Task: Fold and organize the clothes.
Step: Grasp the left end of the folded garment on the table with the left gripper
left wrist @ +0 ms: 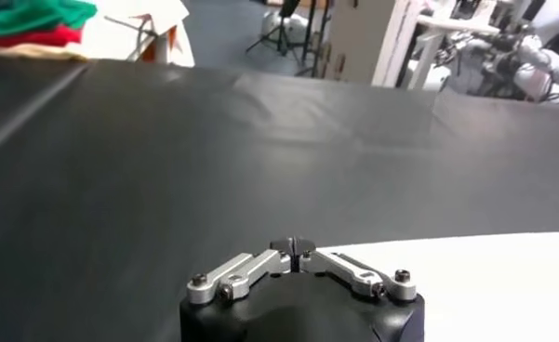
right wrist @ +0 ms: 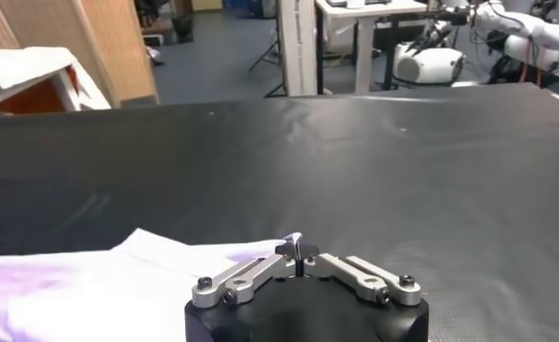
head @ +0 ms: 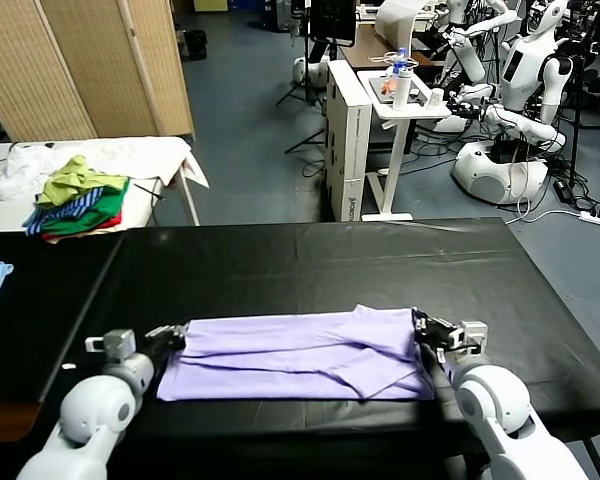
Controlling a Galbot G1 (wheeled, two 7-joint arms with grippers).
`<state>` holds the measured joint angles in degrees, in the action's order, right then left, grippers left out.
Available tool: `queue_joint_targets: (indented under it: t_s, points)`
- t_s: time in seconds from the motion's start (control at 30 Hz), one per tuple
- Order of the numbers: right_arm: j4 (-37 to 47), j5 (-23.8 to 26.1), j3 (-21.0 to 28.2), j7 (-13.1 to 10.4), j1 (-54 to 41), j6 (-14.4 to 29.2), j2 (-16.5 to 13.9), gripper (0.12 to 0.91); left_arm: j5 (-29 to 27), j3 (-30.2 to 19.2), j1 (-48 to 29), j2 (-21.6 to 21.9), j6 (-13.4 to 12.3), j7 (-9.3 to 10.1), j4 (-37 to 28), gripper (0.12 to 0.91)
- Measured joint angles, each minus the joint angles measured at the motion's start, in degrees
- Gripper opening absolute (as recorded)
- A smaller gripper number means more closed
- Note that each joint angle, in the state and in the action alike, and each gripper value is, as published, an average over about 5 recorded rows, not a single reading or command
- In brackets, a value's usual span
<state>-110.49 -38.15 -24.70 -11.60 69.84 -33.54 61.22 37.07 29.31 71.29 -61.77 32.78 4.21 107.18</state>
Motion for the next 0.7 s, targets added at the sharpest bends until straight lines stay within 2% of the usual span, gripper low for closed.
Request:
queue_joint_targets:
  t_s: [0.1, 0.2, 0.27, 0.4, 0.47, 0.57, 0.7]
  points:
    - [0.1, 0.1, 0.0, 1.1, -0.3, 0.0, -0.5, 0.267, -0.2, -0.5, -0.5, 0.0, 0.1, -0.02, 0.0, 0.152]
    - [0.0, 0.2, -0.1, 1.4, -0.4, 0.0, -1.1, 0.456, -0.5, -0.3, -0.4, 0.3, -0.1, -0.09, 0.2, 0.186]
    - [-0.4, 0.2, -0.3, 1.6, -0.2, 0.0, -1.5, 0.589, -0.6, 0.0, -0.1, 0.5, -0.3, -0.08, 0.6, 0.295]
    - [-1.7, 0.0, -1.1, 2.0, 0.7, 0.0, -2.4, 0.806, -0.9, 1.1, 1.3, 1.0, -0.4, 0.05, 1.7, 0.576]
    - [-2.5, -0.2, -1.8, 2.2, 1.2, 0.1, -2.8, 0.868, -1.1, 1.8, 2.2, 1.1, -0.5, 0.34, 2.6, 0.708]
    - [-3.6, -0.4, -2.8, 2.5, 2.2, 0.4, -3.5, 0.902, -1.5, 3.2, 4.3, 0.9, -0.7, 1.20, 4.4, 0.853]
    - [-4.5, -0.6, -3.9, 2.7, 3.3, 0.7, -3.9, 0.906, -2.6, 5.7, 8.2, -0.2, -1.3, 1.71, 7.5, 0.903]
